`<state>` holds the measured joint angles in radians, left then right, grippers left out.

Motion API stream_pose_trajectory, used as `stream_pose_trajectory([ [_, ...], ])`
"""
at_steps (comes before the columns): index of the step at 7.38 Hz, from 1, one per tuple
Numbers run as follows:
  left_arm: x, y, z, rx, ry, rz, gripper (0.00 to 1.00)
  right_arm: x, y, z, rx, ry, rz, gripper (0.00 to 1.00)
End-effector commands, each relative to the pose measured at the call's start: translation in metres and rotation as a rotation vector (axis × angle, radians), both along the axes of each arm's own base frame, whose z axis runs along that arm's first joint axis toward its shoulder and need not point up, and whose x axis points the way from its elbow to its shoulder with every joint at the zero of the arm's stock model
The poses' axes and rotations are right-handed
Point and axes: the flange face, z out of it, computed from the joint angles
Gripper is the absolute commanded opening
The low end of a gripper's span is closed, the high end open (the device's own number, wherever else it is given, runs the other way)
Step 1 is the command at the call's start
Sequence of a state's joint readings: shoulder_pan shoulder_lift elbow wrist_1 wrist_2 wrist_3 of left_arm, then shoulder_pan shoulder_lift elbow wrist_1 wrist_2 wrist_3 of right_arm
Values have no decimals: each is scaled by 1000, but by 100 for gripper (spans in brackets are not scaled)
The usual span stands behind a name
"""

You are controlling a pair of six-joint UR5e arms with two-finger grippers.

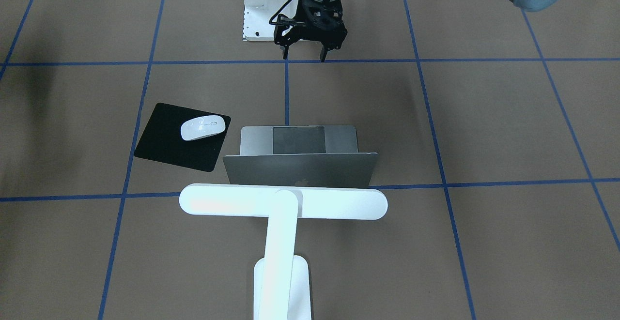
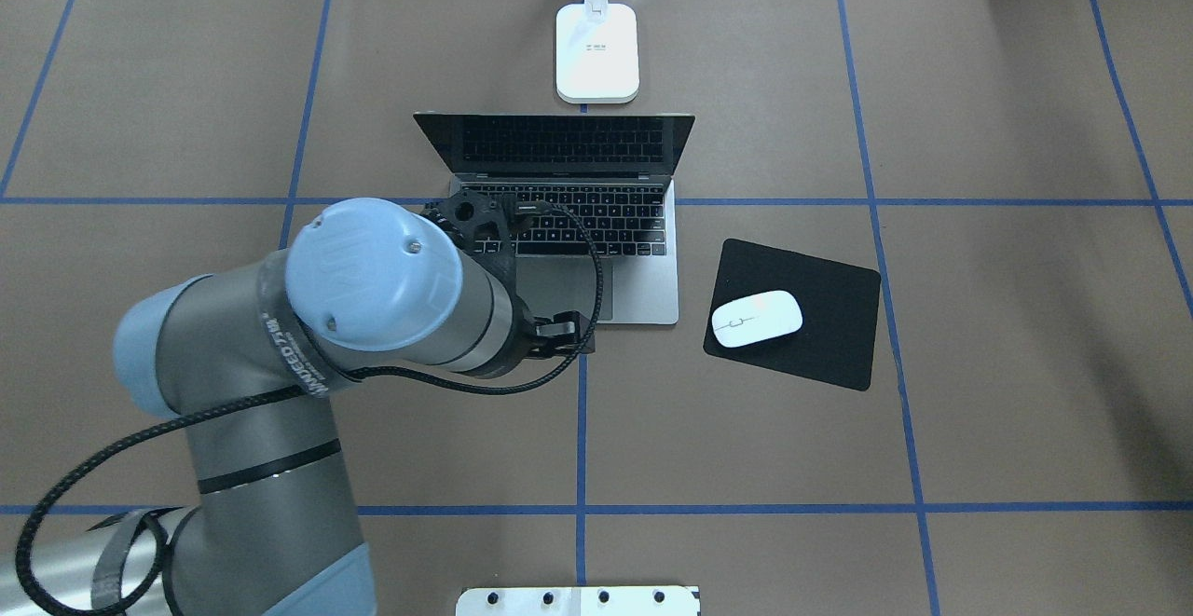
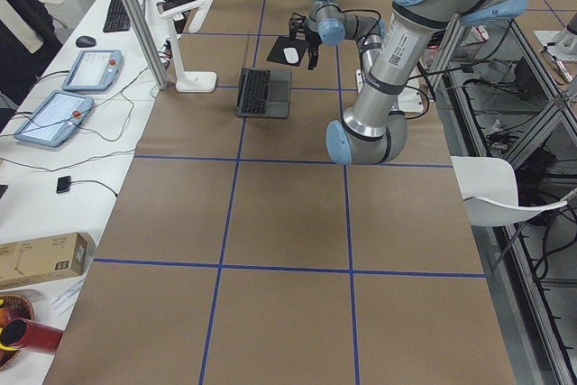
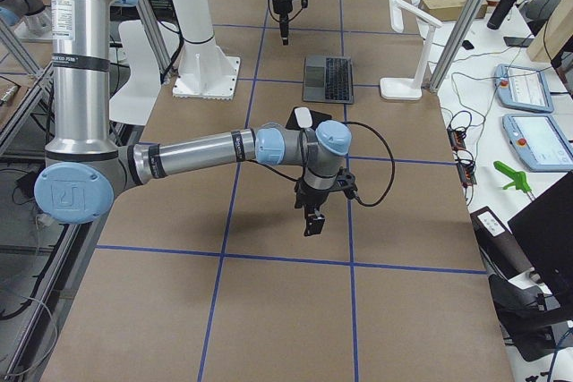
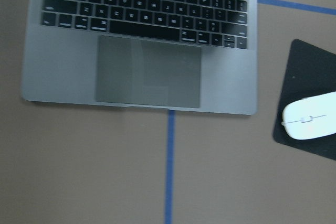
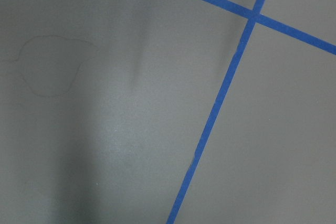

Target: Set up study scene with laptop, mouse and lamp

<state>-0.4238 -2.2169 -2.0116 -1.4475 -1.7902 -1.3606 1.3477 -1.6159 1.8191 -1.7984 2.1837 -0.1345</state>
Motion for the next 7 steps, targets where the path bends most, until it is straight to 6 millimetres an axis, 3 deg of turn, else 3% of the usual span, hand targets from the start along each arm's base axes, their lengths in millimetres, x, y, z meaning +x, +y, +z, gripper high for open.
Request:
stream_pose_trajectory([
  [1,-36,-11,38,6,-38,26,94,19,-10,-15,8,-79,61,100],
  [4,-82,-37,95,-14,-104,68,94,63,-8,-19,18,-90,157,100],
  [7,-148,-77,163,-1,-186,113,94,69,-9,-16,21,-91,160,100],
])
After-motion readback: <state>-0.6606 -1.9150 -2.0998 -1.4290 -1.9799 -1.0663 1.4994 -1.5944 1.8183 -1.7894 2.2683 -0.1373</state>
